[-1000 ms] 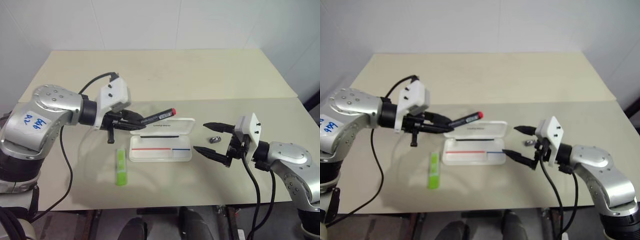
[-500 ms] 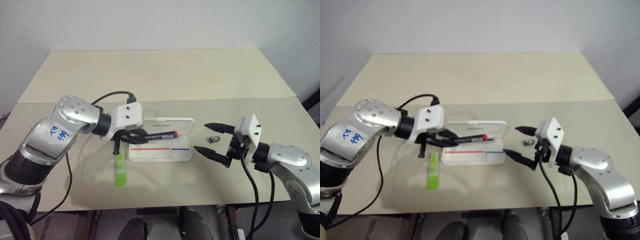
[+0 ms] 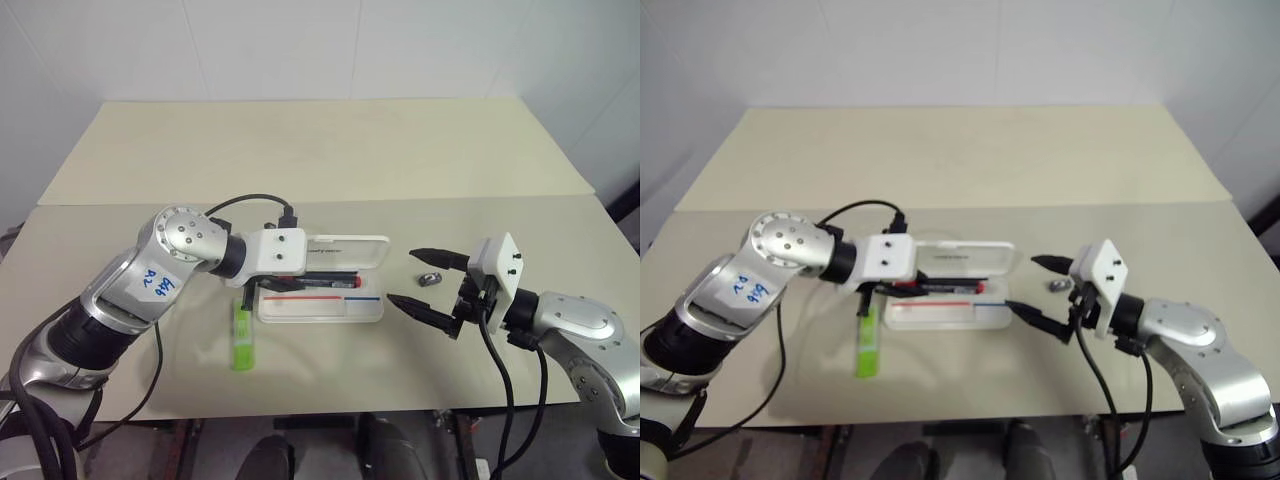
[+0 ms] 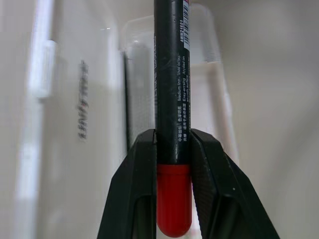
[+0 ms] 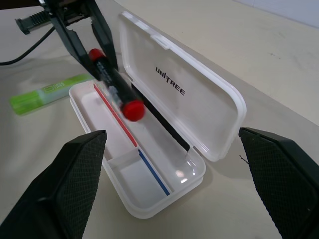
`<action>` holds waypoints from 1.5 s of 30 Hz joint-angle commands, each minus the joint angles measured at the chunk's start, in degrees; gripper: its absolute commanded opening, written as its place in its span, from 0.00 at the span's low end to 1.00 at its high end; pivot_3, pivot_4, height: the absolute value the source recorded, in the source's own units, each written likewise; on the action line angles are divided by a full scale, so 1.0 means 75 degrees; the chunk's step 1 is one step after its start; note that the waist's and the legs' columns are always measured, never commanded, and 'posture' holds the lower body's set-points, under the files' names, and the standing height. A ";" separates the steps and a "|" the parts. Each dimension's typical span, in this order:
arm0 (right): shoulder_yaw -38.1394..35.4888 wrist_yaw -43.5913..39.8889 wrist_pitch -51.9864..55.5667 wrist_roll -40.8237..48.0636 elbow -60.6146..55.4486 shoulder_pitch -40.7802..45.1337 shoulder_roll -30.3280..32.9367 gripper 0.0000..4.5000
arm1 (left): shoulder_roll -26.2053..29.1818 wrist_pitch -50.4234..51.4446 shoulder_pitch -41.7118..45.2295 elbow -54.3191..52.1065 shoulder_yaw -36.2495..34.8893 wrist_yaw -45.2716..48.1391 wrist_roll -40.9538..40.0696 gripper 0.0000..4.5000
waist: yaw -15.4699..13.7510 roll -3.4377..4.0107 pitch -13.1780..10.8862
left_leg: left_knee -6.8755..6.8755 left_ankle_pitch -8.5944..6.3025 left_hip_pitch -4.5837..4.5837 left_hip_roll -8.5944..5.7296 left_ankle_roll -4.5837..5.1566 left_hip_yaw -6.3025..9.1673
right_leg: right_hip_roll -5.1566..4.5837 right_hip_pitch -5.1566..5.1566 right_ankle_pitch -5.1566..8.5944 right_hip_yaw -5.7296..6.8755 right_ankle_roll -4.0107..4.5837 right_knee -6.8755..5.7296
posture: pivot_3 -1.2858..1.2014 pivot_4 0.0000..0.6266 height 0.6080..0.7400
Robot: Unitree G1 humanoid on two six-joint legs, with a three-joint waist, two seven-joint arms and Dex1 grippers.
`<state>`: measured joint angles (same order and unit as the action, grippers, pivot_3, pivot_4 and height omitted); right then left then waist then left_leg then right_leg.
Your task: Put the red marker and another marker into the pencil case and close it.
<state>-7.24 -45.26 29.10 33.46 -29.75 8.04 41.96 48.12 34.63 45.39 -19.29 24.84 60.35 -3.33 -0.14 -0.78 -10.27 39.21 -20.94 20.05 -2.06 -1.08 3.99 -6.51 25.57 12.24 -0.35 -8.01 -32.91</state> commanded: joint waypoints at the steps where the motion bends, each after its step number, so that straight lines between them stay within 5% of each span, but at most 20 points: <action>1: -0.0266 0.0085 -0.0043 0.0142 -0.0336 -0.0016 -0.0017 1.00 | -0.0120 -0.0124 -0.0080 -0.0110 -0.0021 -0.0171 0.0356 0.12 | 0.0000 0.0000 0.0000 | 0.0000 0.0000 0.0000 0.0000 0.0000 0.0000 | 0.0000 0.0000 0.0000 0.0000 0.0000 0.0000 | 0.52 0.24 1.00; 28: -0.0269 0.0199 -0.0034 0.0161 -0.0344 0.0024 -0.0015 1.00 | -0.1014 -0.0271 -0.0150 0.0197 0.0138 -0.0376 0.1524 0.12 | -0.0008 0.0000 0.0000 | 0.0004 0.0002 -0.0001 -0.0001 0.0000 0.0000 | -0.0001 0.0000 -0.0002 -0.0001 -0.0003 -0.0006 | 0.52 0.24 1.00; 40: -0.0349 0.0276 0.0016 0.0198 -0.0400 -0.0040 0.0057 1.00 | -0.1213 -0.0094 -0.0134 0.0336 0.0131 -0.0420 0.1678 1.00 | -0.0016 0.0000 0.0000 | 0.0005 0.0002 -0.0001 -0.0001 0.0001 0.0000 | -0.0001 -0.0001 -0.0002 -0.0001 -0.0003 -0.0006 | 0.52 0.24 1.00; 45: -0.0387 0.0250 0.0028 0.0203 -0.0358 -0.0021 0.0089 1.00 | -0.1299 0.0278 -0.0070 0.0076 0.0090 -0.0228 0.1504 1.00 | -0.0017 0.0000 0.0000 | 0.0005 0.0002 -0.0002 -0.0002 0.0001 0.0000 | -0.0001 -0.0002 -0.0002 -0.0001 -0.0003 -0.0007 | 0.52 0.24 1.00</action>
<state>-8.11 -43.44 29.34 34.08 -30.41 7.81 42.01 38.73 35.58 44.06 -16.09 26.07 58.07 8.40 -0.26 -0.79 -10.27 39.25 -20.92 20.04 -2.07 -1.07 3.99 -6.52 25.55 12.22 -0.36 -8.04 -32.97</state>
